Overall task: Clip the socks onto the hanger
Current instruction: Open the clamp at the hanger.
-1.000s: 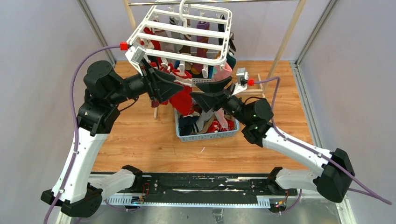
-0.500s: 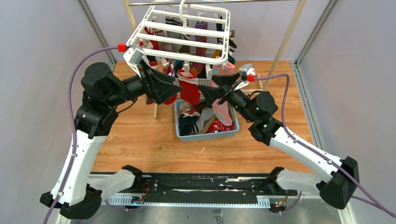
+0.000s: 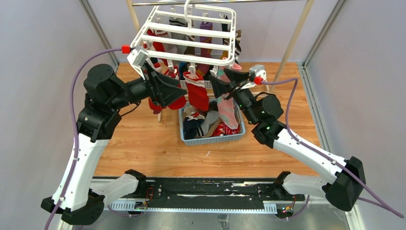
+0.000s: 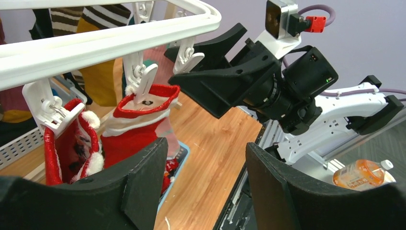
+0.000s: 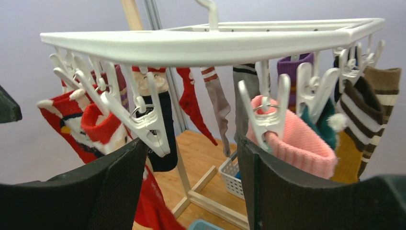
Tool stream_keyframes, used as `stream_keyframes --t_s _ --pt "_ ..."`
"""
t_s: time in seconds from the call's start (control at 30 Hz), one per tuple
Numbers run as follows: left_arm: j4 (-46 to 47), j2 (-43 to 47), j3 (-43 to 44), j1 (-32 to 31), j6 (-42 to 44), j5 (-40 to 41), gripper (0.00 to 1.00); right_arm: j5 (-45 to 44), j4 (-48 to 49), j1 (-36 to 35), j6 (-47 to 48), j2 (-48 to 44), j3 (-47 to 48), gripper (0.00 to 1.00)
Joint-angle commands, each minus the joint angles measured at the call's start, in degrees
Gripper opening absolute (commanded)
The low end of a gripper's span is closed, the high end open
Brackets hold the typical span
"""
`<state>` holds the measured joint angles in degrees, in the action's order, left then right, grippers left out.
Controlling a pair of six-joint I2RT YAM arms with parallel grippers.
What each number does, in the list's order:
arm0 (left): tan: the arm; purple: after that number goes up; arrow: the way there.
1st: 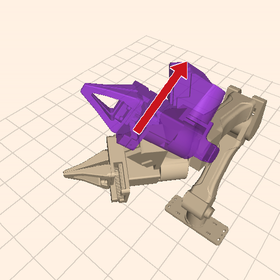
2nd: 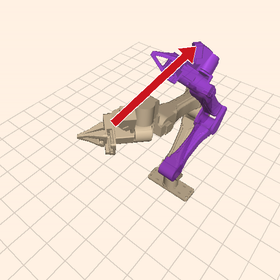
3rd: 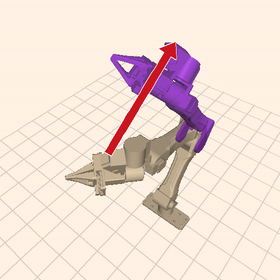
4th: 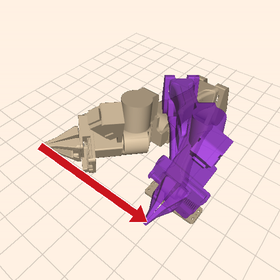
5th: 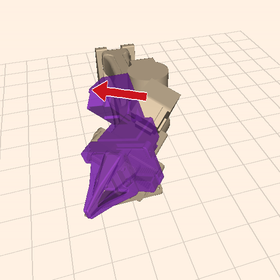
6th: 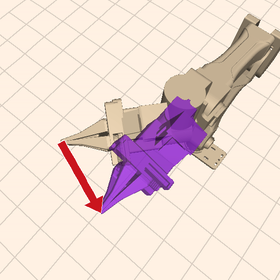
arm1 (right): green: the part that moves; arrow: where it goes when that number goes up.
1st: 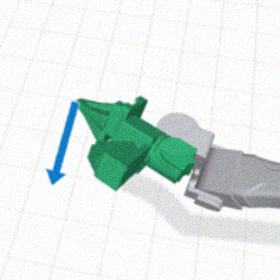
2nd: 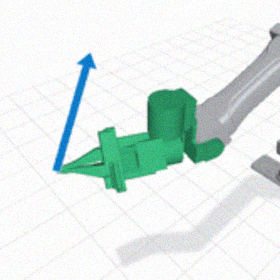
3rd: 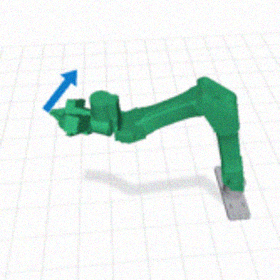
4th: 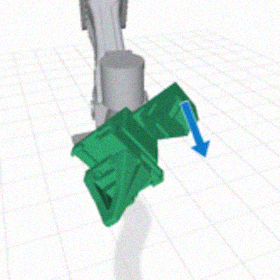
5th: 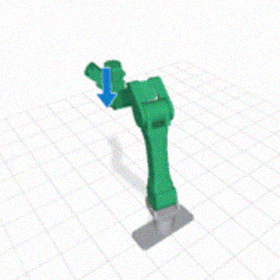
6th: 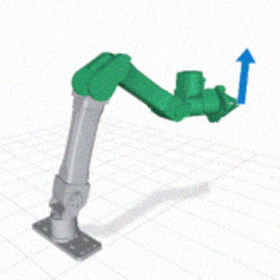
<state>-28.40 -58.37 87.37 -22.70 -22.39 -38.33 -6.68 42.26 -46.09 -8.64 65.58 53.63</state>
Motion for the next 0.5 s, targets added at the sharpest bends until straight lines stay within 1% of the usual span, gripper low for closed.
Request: stream_keyframes --t_s 0.0,0.27,0.4,0.47 --pt "0.1 0.1 0.4 -0.2 -0.1 -1.0 0.65 -0.3 3.1 -2.4 2.7 1.1 1.7 0.67" --pt "0.0 0.1 0.4 -0.2 0.0 -1.0 0.65 -2.1 3.4 -6.2 8.0 2.8 4.0 0.67" --pt "-0.1 0.3 0.2 -0.2 0.2 -0.9 0.65 -3.5 4.0 -6.7 8.4 3.5 4.6 0.66" --pt "-0.3 0.3 0.2 -0.2 0.3 -0.9 0.65 -4.0 4.3 -6.7 8.4 3.4 4.5 0.63"
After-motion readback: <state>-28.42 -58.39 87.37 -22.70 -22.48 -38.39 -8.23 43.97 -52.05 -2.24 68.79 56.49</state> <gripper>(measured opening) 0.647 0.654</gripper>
